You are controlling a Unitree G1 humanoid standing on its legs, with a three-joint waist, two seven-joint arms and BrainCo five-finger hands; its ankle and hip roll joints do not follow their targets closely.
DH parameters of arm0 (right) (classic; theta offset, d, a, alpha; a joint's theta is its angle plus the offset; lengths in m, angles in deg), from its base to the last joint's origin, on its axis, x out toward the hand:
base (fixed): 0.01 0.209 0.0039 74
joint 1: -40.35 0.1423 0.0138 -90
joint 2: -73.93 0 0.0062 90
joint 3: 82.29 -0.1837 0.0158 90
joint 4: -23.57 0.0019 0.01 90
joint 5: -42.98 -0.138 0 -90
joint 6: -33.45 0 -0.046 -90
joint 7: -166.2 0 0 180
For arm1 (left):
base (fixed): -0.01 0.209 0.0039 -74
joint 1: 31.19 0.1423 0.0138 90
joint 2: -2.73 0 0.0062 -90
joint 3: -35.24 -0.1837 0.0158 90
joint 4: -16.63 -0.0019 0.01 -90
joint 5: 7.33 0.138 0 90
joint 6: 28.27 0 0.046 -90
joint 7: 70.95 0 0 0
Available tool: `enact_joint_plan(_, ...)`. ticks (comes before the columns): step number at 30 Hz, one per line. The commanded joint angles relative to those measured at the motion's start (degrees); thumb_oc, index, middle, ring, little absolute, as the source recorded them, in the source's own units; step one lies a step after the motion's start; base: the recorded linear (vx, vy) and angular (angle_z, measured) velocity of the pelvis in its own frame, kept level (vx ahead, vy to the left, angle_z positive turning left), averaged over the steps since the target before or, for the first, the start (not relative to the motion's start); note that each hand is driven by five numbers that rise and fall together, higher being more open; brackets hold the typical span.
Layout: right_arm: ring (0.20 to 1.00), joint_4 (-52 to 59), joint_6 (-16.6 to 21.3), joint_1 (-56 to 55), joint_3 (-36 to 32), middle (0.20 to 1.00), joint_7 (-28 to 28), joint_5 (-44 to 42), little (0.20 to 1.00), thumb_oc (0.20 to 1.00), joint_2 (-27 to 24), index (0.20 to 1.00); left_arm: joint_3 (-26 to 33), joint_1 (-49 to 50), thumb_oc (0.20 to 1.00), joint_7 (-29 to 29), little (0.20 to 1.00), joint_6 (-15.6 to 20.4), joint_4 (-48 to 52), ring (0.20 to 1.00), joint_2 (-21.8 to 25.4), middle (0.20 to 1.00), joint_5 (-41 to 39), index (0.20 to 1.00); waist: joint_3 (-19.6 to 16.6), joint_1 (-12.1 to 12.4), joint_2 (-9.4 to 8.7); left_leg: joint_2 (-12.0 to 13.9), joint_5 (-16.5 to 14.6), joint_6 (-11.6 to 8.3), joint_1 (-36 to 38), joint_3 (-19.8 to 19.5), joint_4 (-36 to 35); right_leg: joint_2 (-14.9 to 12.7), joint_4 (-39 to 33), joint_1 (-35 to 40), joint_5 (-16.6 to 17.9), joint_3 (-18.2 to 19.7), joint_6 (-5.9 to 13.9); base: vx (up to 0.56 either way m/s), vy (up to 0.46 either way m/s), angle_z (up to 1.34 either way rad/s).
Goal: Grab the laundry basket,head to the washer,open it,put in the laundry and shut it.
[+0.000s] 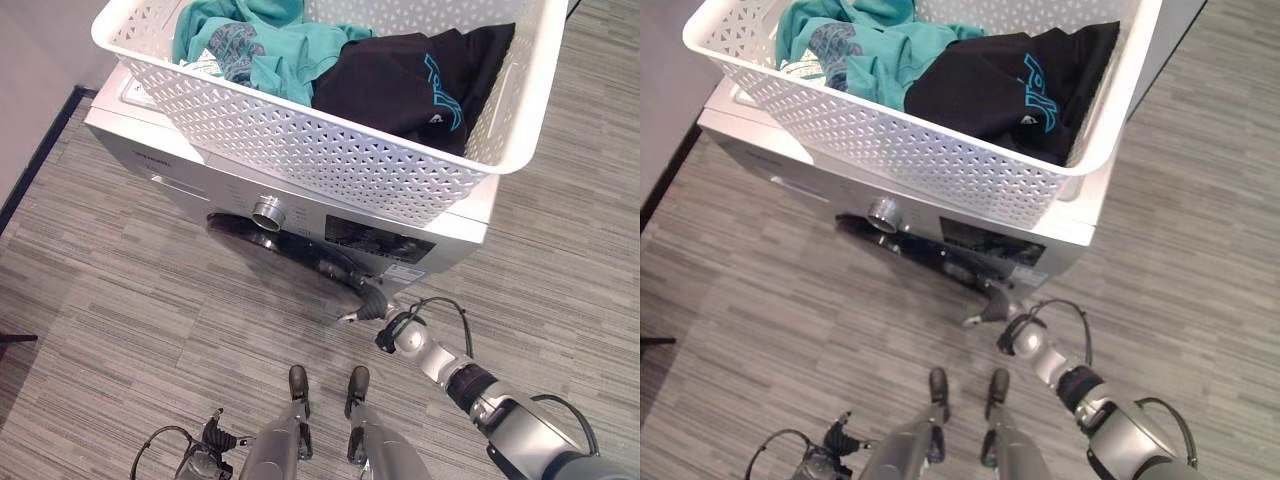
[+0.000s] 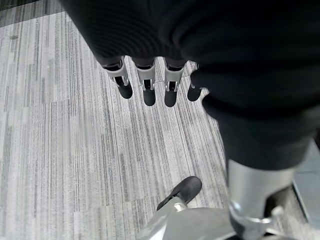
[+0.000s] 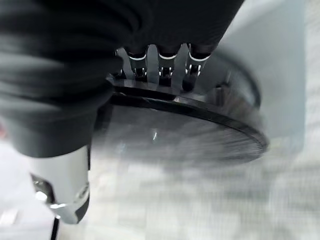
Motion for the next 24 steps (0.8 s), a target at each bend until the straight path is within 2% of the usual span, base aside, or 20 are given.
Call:
enact_joint_plan(1, 1.000, 0.53, 3.62, -0.88, 11.07, 1.000, -14.59, -8.75, 1.000, 1.000, 14.78, 1.000, -2.29, 0.68, 1.000, -1.38, 1.000, 0.35, 0.10, 1.000, 1.68, 1.000, -1.01, 1.000, 0.32, 3.32, -4.03, -3.06, 2.88, -2.24, -1.79, -4.96, -2.70, -6.93, -1.81, 3.06, 4.54, 1.74, 8.11, 0.00, -0.023, 0.08)
enact_joint_plan(2, 1.000, 0.51, 3.63, -0.88, 11.08, 1.000, -14.59, -8.76, 1.000, 1.000, 14.80, 1.000, -2.28, 0.70, 1.000, -1.38, 1.000, 0.35, 0.11, 1.000, 1.69, 1.000, -1.01, 1.000, 0.32, 3.30, -4.04, -3.06, 2.88, -2.24, -1.78, -4.97, -2.70, -6.93, -1.81, 3.07, 4.54, 1.73, 8.11, -0.01, -0.035, 0.15)
enact_joint_plan(3, 1.000, 1.06, 3.70, -1.21, 14.10, 1.000, -17.68, -11.29, 1.000, 1.000, 16.72, 1.000, -2.64, 1.10, 1.000, -1.83, 1.000, 0.47, 0.07, 1.000, 1.80, 1.000, -0.97, 1.000, 0.32, 4.14, -3.91, -3.05, 2.98, -2.28, -1.62, -5.17, -2.70, -6.84, -1.81, 3.29, 4.36, 1.53, 8.02, -0.02, -0.029, 0.17)
enact_joint_plan(5, 1.000, 1.32, 3.55, -1.22, 17.14, 1.000, -20.11, -11.73, 1.000, 1.000, 18.35, 1.000, -2.85, 1.65, 1.000, -2.64, 1.000, 0.46, -0.04, 1.000, 1.92, 1.000, -0.85, 1.000, 0.32, 4.86, -3.78, -3.03, 3.11, -2.37, -1.52, -5.42, -2.70, -6.78, -1.81, 3.51, 4.12, 1.20, 7.86, -0.03, -0.037, 0.12)
enact_joint_plan(7, 1.000, 1.00, 3.44, -1.06, 17.59, 1.000, -20.07, -13.65, 1.000, 1.000, 18.71, 1.000, -2.76, 1.55, 1.000, -2.65, 1.000, 0.49, -0.23, 1.000, 2.11, 1.000, -0.99, 1.000, 0.44, 5.20, -3.73, -3.03, 3.32, -2.45, -1.57, -5.61, -2.70, -6.67, -1.81, 3.57, 4.01, 1.04, 7.75, -0.04, -0.037, 0.10)
enact_joint_plan(8, 1.000, 0.93, 2.93, -1.36, 17.69, 1.000, -21.58, -17.54, 1.000, 1.000, 19.08, 1.000, -2.93, 1.47, 1.000, -2.74, 1.000, 0.67, 0.06, 1.000, 2.26, 1.000, -0.88, 1.000, 0.56, 5.62, -3.56, -3.01, 3.44, -2.47, -1.67, -5.85, -2.70, -6.59, -1.81, 3.52, 4.03, 1.02, 7.68, -0.08, -0.038, 0.17)
enact_joint_plan(9, 1.000, 1.02, 2.51, -2.12, 16.07, 1.000, -22.85, -22.73, 1.000, 1.000, 17.89, 1.000, -3.47, 2.72, 1.000, -3.87, 1.000, 0.42, 0.52, 1.000, 2.88, 1.000, 0.68, 1.000, 0.80, 6.00, -3.07, -2.91, 3.82, -2.59, -1.85, -5.94, -2.70, -6.44, -1.81, 3.44, 4.00, 0.82, 7.70, -0.07, -0.026, 0.19)
enact_joint_plan(11, 1.000, 1.49, 2.87, -2.26, 15.18, 1.000, -22.50, -22.12, 1.000, 1.000, 16.47, 1.000, -3.79, 3.70, 1.000, -5.06, 1.000, -0.13, 0.02, 1.000, 3.30, 1.000, 2.38, 1.000, 0.85, 5.87, -2.88, -2.86, 3.88, -2.67, -1.88, -5.74, -2.70, -6.38, -1.81, 3.36, 4.06, 0.81, 7.78, -0.07, 0.014, 0.15)
enact_joint_plan(12, 1.000, 3.62, 2.94, -3.00, 13.59, 1.000, -22.05, -19.72, 1.000, 1.000, 12.66, 1.000, -3.32, 6.29, 1.000, -7.41, 1.000, -0.93, -1.22, 1.000, 4.50, 1.000, 4.75, 1.000, 0.79, 5.22, -2.48, -2.60, 3.93, -2.79, -2.04, -5.29, -2.70, -6.27, -1.81, 3.08, 4.17, 1.02, 7.85, -0.08, 0.050, 0.04)
enact_joint_plan(14, 1.000, 4.60, 3.18, -4.60, 11.20, 1.000, -21.59, -18.82, 1.000, 1.000, 9.21, 1.000, -2.44, 7.53, 1.000, -9.12, 1.000, -0.75, -1.49, 1.000, 5.80, 1.000, 4.97, 1.000, 0.70, 4.29, -2.23, -2.39, 3.98, -2.93, -2.20, -5.00, -2.70, -6.12, -1.81, 2.77, 4.32, 1.52, 7.80, -0.06, 0.051, -0.17)
enact_joint_plan(15, 1.000, 6.10, 4.02, -7.36, 6.71, 1.000, -19.66, -17.43, 1.000, 1.000, 4.08, 1.000, -2.25, 4.99, 1.000, -9.08, 1.000, 0.58, -0.61, 1.000, 6.55, 1.000, 4.26, 1.000, 0.89, 2.14, -2.72, -2.31, 4.22, -3.08, -2.83, -5.00, -2.70, -6.01, -1.81, 1.85, 4.67, 1.80, 7.98, -0.06, 0.042, -0.24)
enact_joint_plan(17, 1.000, 6.64, 4.46, -9.34, 2.89, 1.000, -17.02, -16.05, 1.000, 1.000, 1.03, 1.000, -4.92, 0.06, 1.000, -7.43, 1.000, 0.91, 0.73, 1.000, 6.52, 1.000, 5.77, 1.000, 1.42, 0.51, -3.38, -2.24, 4.30, -3.11, -3.47, -4.88, -2.70, -5.90, -1.81, 0.93, 5.14, 2.05, 8.20, -0.05, 0.030, 0.02)
enact_joint_plan(18, 1.000, 6.64, 4.46, -9.34, 2.89, 1.000, -17.03, -16.05, 1.000, 1.000, 1.02, 1.000, -4.92, 0.06, 1.000, -7.43, 1.000, 0.91, 0.73, 1.000, 6.52, 1.000, 5.76, 1.000, 1.43, 0.51, -3.38, -2.24, 4.30, -3.11, -3.47, -4.87, -2.70, -5.90, -1.81, 0.93, 5.14, 2.06, 8.19, -0.04, 0.020, 0.10)
enact_joint_plan(19, 1.000, 6.41, 4.73, -10.12, 0.74, 1.000, -15.52, -14.50, 1.000, 1.000, -0.46, 1.000, -5.31, -3.47, 1.000, -6.24, 1.000, 0.97, 1.31, 1.000, 6.29, 1.000, 5.36, 1.000, 1.90, -0.55, -3.94, -2.21, 4.44, -3.22, -4.06, -4.71, -2.70, -5.80, -1.81, 0.27, 5.51, 2.18, 8.32, -0.06, 0.043, -0.09)
enact_joint_plan(20, 1.000, 7.21, 5.03, -11.91, -2.90, 1.000, -13.16, -12.08, 1.000, 1.000, -3.59, 1.000, -5.49, -11.59, 1.000, -3.86, 1.000, 0.55, 0.55, 1.000, 6.49, 1.000, 3.78, 1.000, 2.59, -3.05, -5.12, -2.10, 4.60, -3.49, -5.07, -4.44, -2.70, -5.55, -1.81, -0.82, 6.14, 2.69, 8.45, -0.10, 0.128, -0.07)
enact_joint_plan(21, 1.000, 8.73, 5.18, -18.25, -10.23, 1.000, -11.78, -14.41, 1.000, 1.000, -7.58, 1.000, -6.09, -22.47, 1.000, -1.37, 1.000, -1.11, -2.16, 1.000, 9.45, 1.000, 4.68, 1.000, 3.13, -7.32, -6.99, -1.72, 4.42, -3.61, -6.42, -3.41, -2.70, -5.12, -1.81, -2.61, 7.34, 3.78, 8.94, -0.07, 0.118, -0.07)
enact_joint_plan(22, 1.000, 8.77, 5.16, -18.27, -10.28, 1.000, -11.79, -14.41, 1.000, 1.000, -7.60, 1.000, -6.13, -22.51, 1.000, -1.37, 1.000, -1.10, -2.19, 1.000, 9.44, 1.000, 4.68, 1.000, 3.14, -7.27, -6.99, -1.72, 4.41, -3.60, -6.42, -3.39, -2.70, -5.11, -1.81, -2.63, 7.35, 3.81, 8.94, -0.03, 0.153, -0.24)
enact_joint_plan(23, 1.000, 8.39, 5.18, -22.34, -14.59, 1.000, -12.08, -16.66, 1.000, 1.000, -9.46, 1.000, -5.63, -28.86, 1.000, -1.17, 1.000, -2.18, -4.31, 1.000, 13.90, 1.000, 4.91, 1.000, 3.05, -10.19, -8.34, -1.48, 4.07, -3.47, -7.24, -2.35, -2.70, -4.87, -1.81, -3.87, 8.62, 5.00, 9.58, 0.03, 0.123, -1.09)
enact_joint_plan(24, 1.000, 5.96, 4.98, -24.69, -18.38, 1.000, -11.62, -16.94, 1.000, 1.000, -10.23, 1.000, -5.98, -33.16, 1.000, -1.72, 1.000, -3.11, -6.11, 1.000, 17.99, 1.000, 6.62, 1.000, 3.07, -12.00, -8.90, -1.54, 3.86, -3.33, -7.71, -1.65, -2.70, -4.75, -1.81, -4.74, 9.51, 6.26, 9.78, 0.03, 0.123, -1.12)
